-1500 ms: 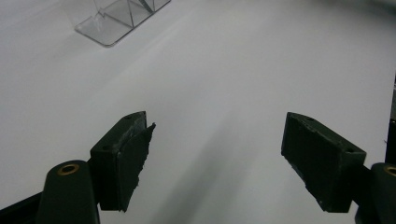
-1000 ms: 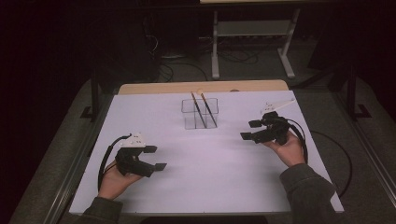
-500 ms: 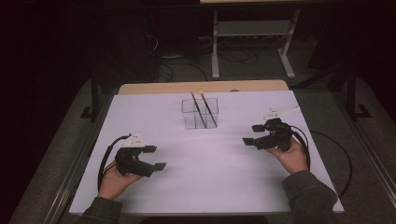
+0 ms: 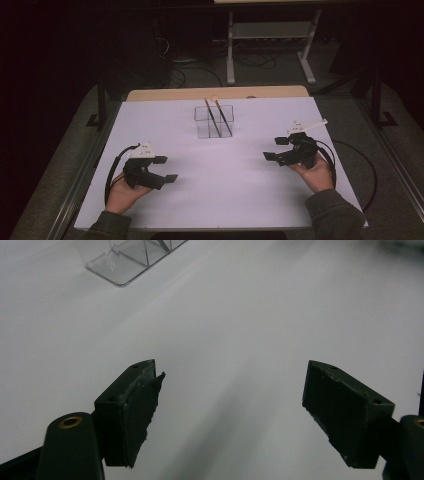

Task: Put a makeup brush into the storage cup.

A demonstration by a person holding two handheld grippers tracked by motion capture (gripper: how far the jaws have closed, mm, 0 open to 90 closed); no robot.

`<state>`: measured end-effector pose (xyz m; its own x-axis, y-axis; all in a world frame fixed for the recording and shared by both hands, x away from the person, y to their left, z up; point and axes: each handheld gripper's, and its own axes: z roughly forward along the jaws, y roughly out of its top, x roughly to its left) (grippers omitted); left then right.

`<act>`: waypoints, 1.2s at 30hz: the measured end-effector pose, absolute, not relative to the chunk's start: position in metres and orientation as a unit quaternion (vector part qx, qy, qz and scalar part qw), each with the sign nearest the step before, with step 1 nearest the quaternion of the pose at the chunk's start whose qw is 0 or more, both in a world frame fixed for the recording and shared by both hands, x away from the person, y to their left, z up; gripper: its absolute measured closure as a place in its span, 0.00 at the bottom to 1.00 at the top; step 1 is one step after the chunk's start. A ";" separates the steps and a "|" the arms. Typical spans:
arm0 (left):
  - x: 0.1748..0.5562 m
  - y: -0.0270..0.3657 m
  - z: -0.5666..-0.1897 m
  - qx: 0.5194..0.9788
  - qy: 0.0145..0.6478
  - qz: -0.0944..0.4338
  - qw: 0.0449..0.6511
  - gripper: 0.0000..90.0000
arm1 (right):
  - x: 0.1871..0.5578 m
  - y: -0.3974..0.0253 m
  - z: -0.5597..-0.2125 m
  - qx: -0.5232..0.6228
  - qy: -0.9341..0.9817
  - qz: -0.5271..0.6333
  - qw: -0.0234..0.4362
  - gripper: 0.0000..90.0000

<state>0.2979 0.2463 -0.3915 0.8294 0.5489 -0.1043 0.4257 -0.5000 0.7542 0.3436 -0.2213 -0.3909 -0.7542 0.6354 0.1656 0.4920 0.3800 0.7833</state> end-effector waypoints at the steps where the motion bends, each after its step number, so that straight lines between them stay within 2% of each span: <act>1: 0.298 0.246 -0.392 0.863 0.282 0.075 0.413 0.24 | 0.342 -0.222 -0.391 0.342 0.825 0.443 0.083 0.23; 36: 0.291 0.252 -0.402 0.861 0.291 0.080 0.411 0.24 | 0.306 -0.239 -0.409 0.362 0.806 0.457 0.099 0.18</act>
